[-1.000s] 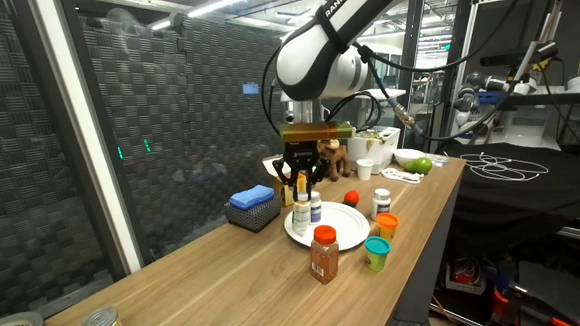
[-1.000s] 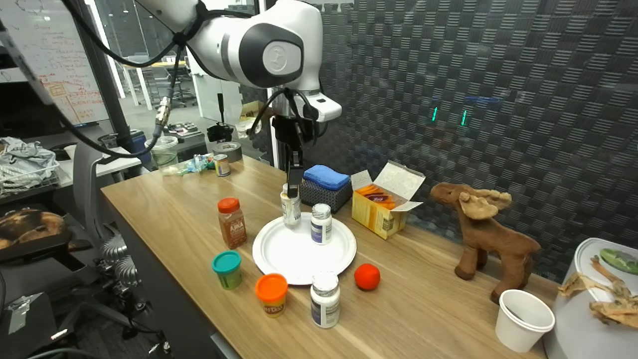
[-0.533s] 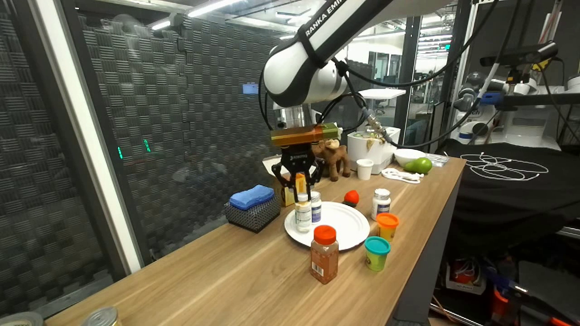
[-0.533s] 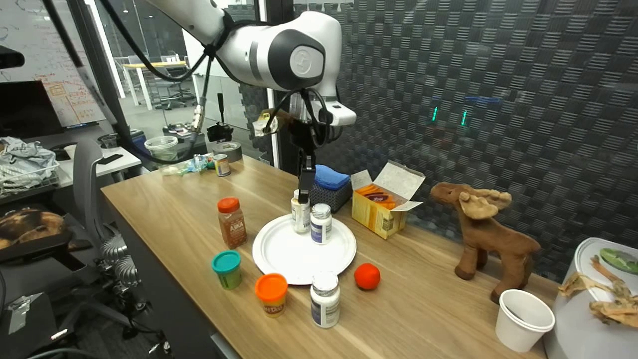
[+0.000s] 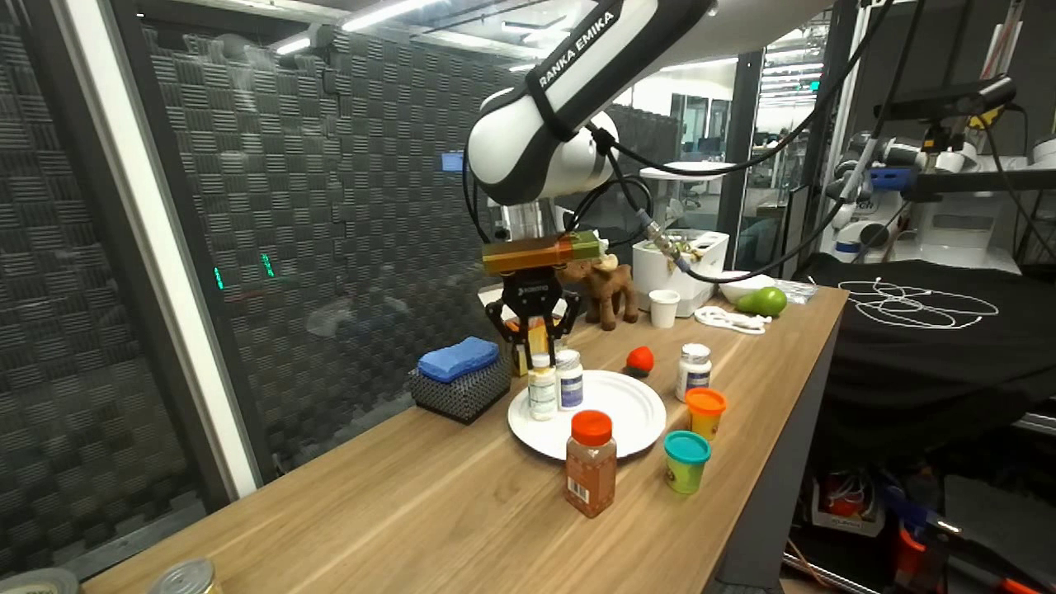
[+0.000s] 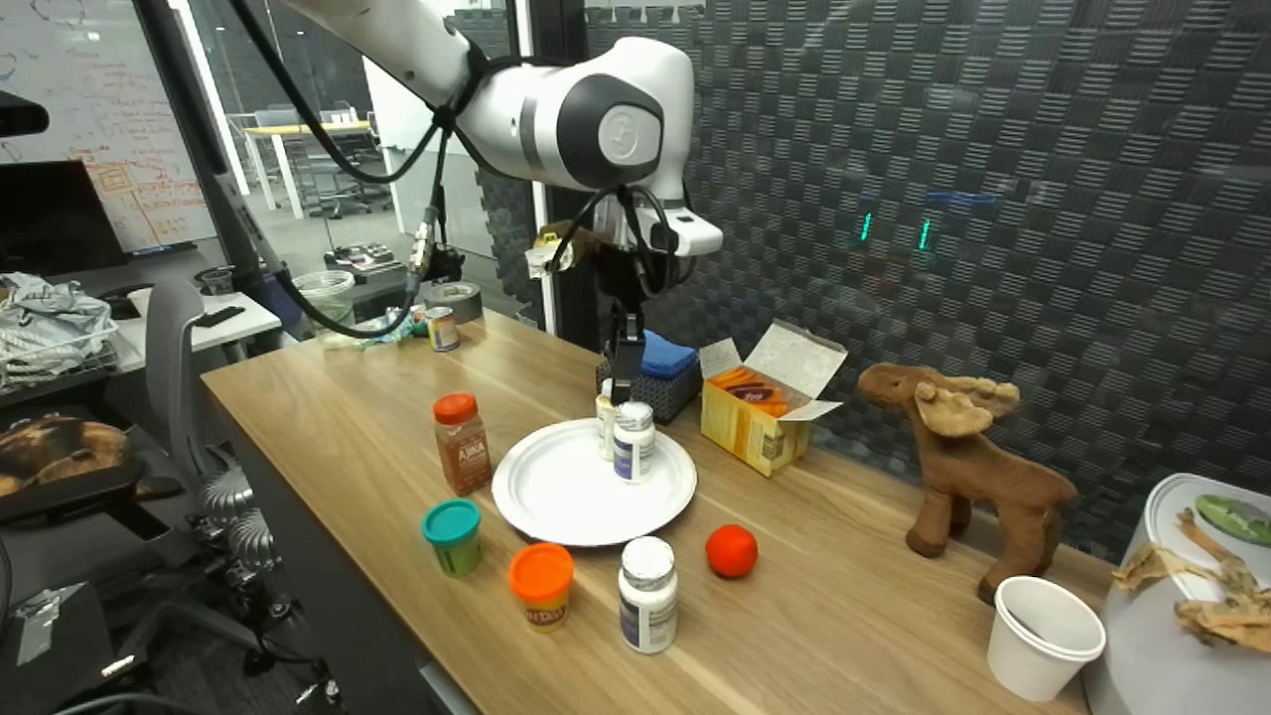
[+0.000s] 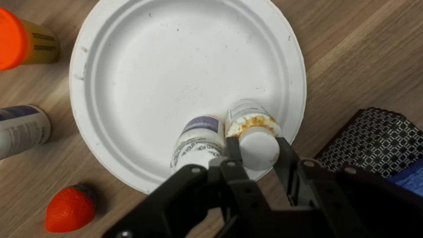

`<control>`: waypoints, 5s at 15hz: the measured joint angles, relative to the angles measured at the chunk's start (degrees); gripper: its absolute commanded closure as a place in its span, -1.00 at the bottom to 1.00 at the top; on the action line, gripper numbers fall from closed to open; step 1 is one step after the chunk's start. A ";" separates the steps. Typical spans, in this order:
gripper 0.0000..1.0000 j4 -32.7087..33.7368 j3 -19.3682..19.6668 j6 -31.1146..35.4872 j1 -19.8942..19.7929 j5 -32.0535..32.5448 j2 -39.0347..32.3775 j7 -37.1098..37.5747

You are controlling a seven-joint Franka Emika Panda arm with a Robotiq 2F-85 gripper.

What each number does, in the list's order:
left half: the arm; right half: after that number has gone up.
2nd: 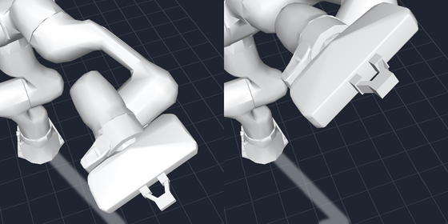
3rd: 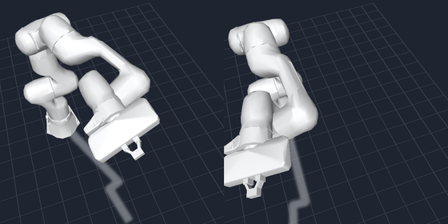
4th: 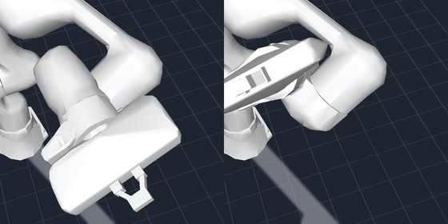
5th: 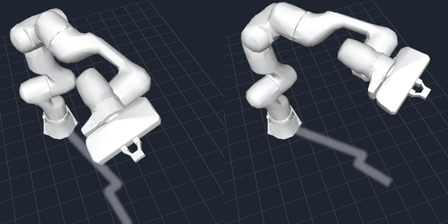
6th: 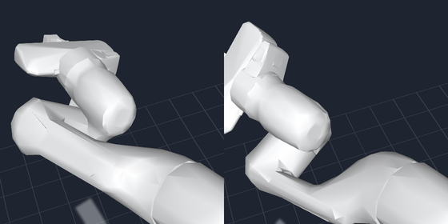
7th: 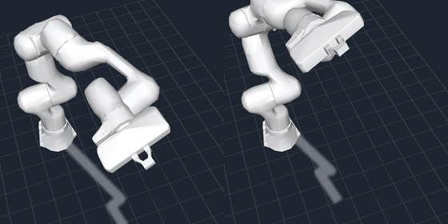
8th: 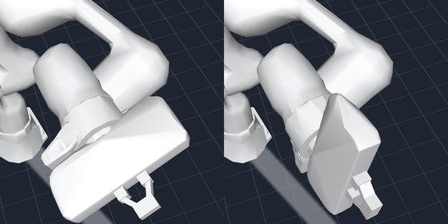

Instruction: Put the objects surrounding the plate on to the plate.

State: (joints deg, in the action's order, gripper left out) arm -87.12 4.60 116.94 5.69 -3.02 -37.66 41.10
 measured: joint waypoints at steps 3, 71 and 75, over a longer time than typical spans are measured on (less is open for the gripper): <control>-0.40 0.31 0.00 -0.66 0.35 0.89 -0.23 0.00; -1.00 -40.71 -5.97 20.10 9.38 23.77 27.19 0.32; -1.00 -40.44 -6.35 17.06 9.22 23.79 27.16 -0.22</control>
State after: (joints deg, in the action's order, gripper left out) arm -127.55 -1.74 134.00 14.92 20.76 -10.49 40.88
